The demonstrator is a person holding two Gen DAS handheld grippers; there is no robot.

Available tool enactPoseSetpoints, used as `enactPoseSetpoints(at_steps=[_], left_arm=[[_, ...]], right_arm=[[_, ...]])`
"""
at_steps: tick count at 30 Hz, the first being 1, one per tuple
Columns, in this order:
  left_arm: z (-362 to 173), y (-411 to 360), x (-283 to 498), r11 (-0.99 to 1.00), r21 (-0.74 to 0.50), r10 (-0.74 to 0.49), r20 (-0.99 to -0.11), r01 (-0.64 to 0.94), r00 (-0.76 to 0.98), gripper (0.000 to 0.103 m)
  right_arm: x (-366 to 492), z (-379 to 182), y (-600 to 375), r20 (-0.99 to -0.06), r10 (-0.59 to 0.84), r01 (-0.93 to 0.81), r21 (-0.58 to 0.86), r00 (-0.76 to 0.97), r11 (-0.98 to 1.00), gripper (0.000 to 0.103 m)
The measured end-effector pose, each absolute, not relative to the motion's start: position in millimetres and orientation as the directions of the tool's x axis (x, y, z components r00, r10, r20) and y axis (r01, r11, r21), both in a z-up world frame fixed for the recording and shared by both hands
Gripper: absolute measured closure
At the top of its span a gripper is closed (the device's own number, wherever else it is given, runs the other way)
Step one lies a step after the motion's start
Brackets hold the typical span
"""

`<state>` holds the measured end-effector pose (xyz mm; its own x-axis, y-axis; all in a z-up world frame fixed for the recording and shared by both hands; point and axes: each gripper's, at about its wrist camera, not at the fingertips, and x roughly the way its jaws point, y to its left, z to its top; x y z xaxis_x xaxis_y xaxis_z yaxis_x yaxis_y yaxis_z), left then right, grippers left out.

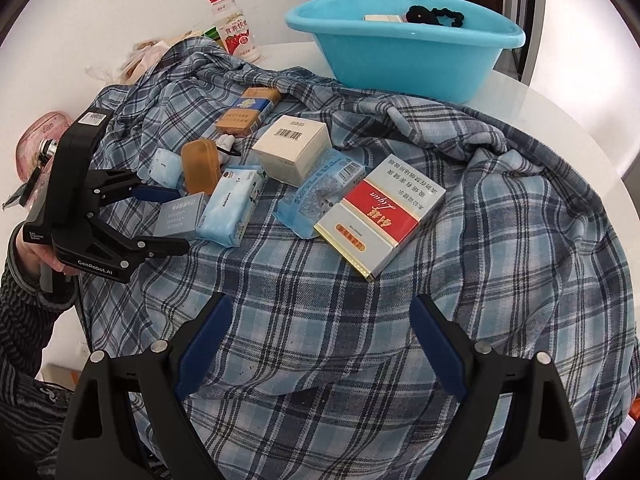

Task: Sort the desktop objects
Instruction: 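Lower the left tool onto the grey-blue box and close it, then lift the grey-blue box with the left tool while the right tool moves toward the orange soap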

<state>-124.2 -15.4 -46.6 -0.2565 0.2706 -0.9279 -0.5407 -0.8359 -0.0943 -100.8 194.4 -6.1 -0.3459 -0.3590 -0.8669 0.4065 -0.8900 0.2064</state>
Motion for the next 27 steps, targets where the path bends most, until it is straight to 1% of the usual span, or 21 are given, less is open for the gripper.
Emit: enactPoseSetpoints(at_steps=[1,2,3,4,5,13,18,22,27], left_arm=[[-47,-16,-125,-0.839,-0.091,0.267,-0.928,-0.536,-0.261,0.026],[-47,-18,-125,-0.843,-0.093,0.269,-0.926,-0.53,-0.266,0.04],[-47,-19,-125,-0.844,-0.102,0.279,-0.922,-0.527,-0.269,0.043],[-45,-21,-124,-0.844,-0.112,0.291,-0.918,-0.525,-0.271,0.05],[-44,-22,-123,-0.843,-0.118,0.297,-0.916,-0.525,-0.271,0.051],[-34,-21,-98,-0.812,-0.11,0.303,-0.919,-0.573,-0.253,0.052],[-39,-15,-86,-0.803,-0.07,0.275,-0.925,-0.592,-0.263,0.052],[-34,-9,-78,-0.788,-0.014,0.253,-0.919,-0.616,-0.303,0.052],[-36,-5,-81,-0.78,0.002,0.234,-0.926,-0.626,-0.295,0.051]], right_arm=[[-101,-6,194,-0.867,-0.359,0.408,0.205,-0.347,-0.89,0.014],[-101,-5,194,-0.865,-0.361,0.409,0.206,-0.348,-0.889,0.014],[-100,-5,195,-0.864,-0.364,0.41,0.208,-0.349,-0.888,0.014],[-99,-4,195,-0.862,-0.367,0.411,0.21,-0.351,-0.887,0.014],[-99,-4,195,-0.86,-0.37,0.411,0.213,-0.352,-0.887,0.014],[-94,-6,200,-0.86,-0.375,0.407,0.222,-0.346,-0.886,0.014],[-95,-9,202,-0.859,-0.383,0.4,0.237,-0.339,-0.885,0.014],[-95,-7,201,-0.858,-0.38,0.403,0.23,-0.345,-0.886,0.014],[-93,-4,203,-0.858,-0.376,0.41,0.222,-0.348,-0.885,0.014]])
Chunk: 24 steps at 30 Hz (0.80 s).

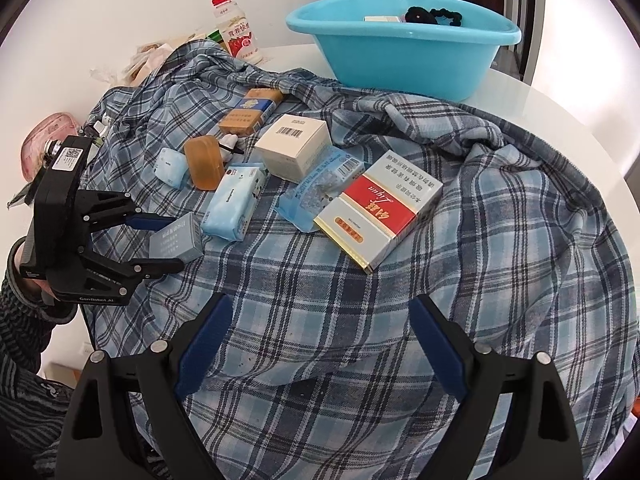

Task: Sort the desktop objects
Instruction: 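Lift the grey-blue box with the left tool while the right tool moves toward the orange soap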

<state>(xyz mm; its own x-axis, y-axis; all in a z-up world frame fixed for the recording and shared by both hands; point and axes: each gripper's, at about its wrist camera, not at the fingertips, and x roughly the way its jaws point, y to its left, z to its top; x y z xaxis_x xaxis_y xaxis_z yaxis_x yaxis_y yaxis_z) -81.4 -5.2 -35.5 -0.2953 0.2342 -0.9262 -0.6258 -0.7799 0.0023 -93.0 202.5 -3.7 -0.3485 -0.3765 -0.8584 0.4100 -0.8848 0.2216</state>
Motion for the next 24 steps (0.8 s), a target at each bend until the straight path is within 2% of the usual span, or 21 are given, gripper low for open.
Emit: enactPoseSetpoints(at_steps=[15,24], left_arm=[[-55,-9,-85,-0.796,-0.033,0.262,-0.919,-0.604,-0.294,0.053],[-64,-17,-80,-0.809,-0.033,0.257,-0.918,-0.587,-0.303,0.054]], right_arm=[[-101,-7,191,-0.869,-0.371,0.439,0.207,-0.329,-0.875,0.014],[-115,-5,137,-0.866,-0.397,0.53,0.193,-0.303,-0.826,0.014]])
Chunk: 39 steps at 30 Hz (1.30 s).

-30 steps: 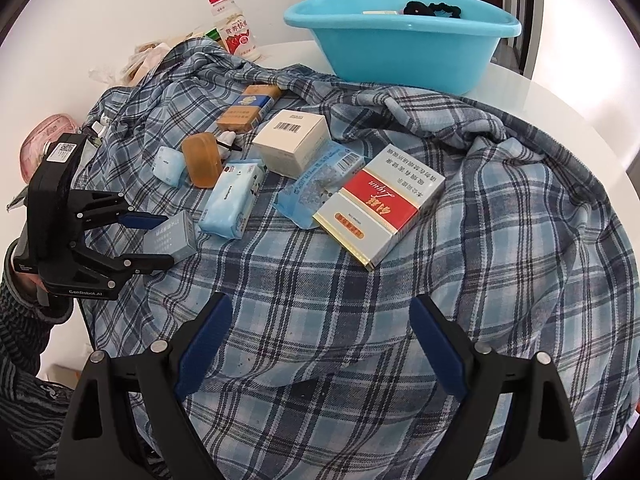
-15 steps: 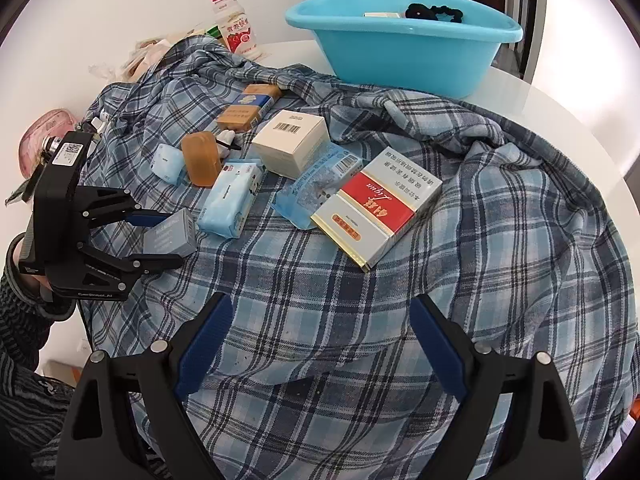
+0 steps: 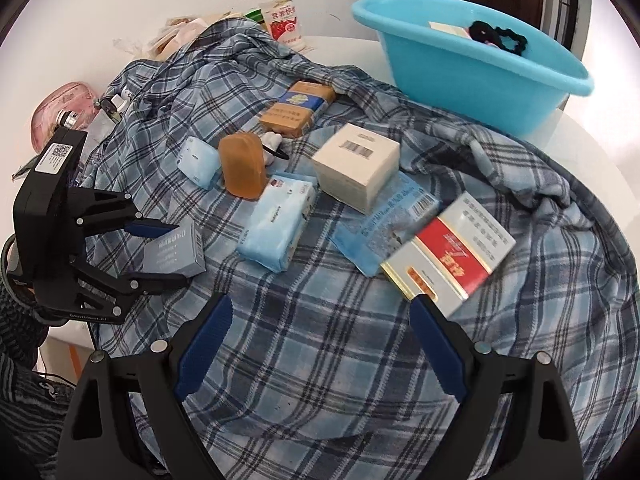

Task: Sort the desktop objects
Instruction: 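Lift the grey-blue box with the left tool while the right tool moves toward the orange soap, then close the right tool on the orange soap bar and lift it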

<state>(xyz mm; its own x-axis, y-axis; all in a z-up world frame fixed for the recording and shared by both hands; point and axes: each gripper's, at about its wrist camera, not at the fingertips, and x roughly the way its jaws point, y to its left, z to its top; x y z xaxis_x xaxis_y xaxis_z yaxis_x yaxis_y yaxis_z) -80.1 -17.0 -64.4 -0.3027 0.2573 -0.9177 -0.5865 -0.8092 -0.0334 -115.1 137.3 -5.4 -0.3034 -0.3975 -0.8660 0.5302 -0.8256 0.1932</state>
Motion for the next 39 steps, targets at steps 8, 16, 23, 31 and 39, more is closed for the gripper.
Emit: enactPoseSetpoints(at_steps=[8,16,23,31,39], left_arm=[[-68,-43,-78,-0.836,-0.045,0.255,-0.914,-0.546,-0.315,0.054],[-69,-52,-72,-0.84,-0.065,0.269,-0.912,-0.539,-0.309,0.054],[-74,-42,-69,-0.842,-0.098,0.295,-0.907,-0.531,-0.301,0.054],[-77,-40,-78,-0.839,-0.107,0.307,-0.903,-0.533,-0.302,0.054],[-84,-38,-92,-0.847,-0.132,0.32,-0.9,-0.514,-0.296,0.054]], right_arm=[[-131,-5,83,-0.854,-0.411,0.598,0.156,-0.319,-0.786,0.014],[-147,-13,46,-0.847,-0.434,0.615,0.172,-0.306,-0.769,0.014],[-152,-16,18,-0.809,-0.403,0.625,0.057,-0.429,-0.779,0.014],[-163,-33,1,-0.809,-0.376,0.614,0.022,-0.453,-0.789,0.019],[-159,-31,14,-0.813,-0.412,0.627,0.076,-0.411,-0.775,0.062]])
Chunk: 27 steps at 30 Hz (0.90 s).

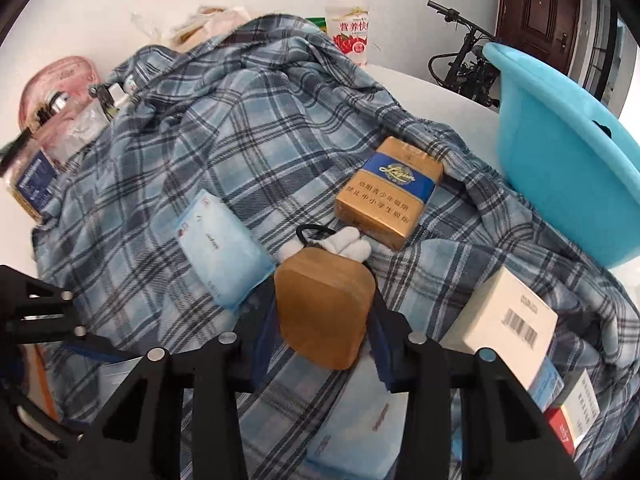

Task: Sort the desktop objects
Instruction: 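Close the right tool on the orange soap bar and lift it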

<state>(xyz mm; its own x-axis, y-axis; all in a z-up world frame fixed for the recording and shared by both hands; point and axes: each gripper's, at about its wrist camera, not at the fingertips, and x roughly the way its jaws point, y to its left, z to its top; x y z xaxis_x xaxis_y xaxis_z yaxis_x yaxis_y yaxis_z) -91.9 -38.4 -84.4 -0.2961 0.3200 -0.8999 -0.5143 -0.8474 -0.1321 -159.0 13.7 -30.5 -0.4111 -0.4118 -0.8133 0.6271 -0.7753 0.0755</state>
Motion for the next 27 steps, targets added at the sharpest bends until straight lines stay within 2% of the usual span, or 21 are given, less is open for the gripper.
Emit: enactPoseSetpoints(at_steps=[5,10,23,27], left_arm=[[-71,-53,-64,-0.831,-0.119,0.319,-0.902,-0.543,-0.291,0.054],[-70,-44,-73,-0.829,-0.115,0.319,-0.901,-0.548,-0.294,0.054],[-36,-10,-64,-0.796,-0.072,0.323,-0.89,-0.601,-0.321,0.054],[-36,3,-67,-0.792,-0.073,0.322,-0.894,-0.606,-0.313,0.054]], right_arm=[[-136,-12,36,-0.803,-0.403,0.634,0.041,-0.438,-0.772,0.062],[-117,-3,64,-0.805,-0.383,0.618,0.025,-0.454,-0.786,0.062],[-92,-7,103,-0.816,-0.36,0.591,0.028,-0.452,-0.806,0.062],[-86,-8,120,-0.809,-0.32,0.52,0.022,-0.493,-0.854,0.062]])
